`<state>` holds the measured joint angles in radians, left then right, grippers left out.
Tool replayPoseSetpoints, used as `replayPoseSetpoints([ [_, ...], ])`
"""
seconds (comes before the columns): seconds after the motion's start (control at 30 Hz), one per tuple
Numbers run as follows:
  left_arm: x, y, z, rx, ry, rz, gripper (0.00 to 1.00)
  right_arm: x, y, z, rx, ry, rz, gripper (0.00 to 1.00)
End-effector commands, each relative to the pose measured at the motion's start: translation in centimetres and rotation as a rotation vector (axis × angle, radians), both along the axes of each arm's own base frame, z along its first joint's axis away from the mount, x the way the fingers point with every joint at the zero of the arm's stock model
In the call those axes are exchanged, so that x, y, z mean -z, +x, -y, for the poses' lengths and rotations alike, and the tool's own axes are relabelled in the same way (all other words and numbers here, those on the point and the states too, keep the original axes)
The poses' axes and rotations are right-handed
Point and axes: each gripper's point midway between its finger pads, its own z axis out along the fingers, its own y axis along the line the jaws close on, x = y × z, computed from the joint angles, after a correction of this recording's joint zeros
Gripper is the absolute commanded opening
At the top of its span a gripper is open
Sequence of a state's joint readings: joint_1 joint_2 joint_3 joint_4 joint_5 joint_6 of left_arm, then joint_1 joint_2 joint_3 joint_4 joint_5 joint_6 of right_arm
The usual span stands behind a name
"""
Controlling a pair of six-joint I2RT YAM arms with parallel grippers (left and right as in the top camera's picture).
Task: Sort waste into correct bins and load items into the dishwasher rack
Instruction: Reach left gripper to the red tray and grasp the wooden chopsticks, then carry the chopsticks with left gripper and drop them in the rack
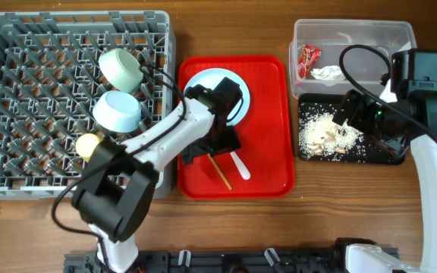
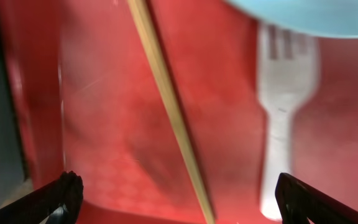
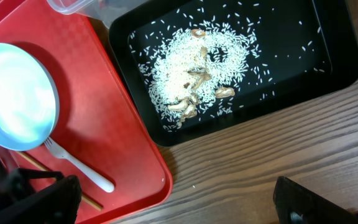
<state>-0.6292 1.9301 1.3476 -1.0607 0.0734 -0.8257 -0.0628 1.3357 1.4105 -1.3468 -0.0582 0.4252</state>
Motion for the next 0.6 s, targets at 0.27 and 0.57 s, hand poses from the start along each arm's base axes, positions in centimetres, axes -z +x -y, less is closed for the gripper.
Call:
replayPoseSetpoints([
  [0.27, 4.5, -2.1, -1.4, -0.019, 0.029, -0.042, 0.67, 0.1, -0.3, 0.4, 0.001, -0.018, -0.007, 1.00],
  [0.57, 4.6, -2.0, -1.3, -0.019, 0.023, -0.035, 0.16, 0.1, -0.3, 0.3, 0.001, -0.014, -0.007, 1.00],
])
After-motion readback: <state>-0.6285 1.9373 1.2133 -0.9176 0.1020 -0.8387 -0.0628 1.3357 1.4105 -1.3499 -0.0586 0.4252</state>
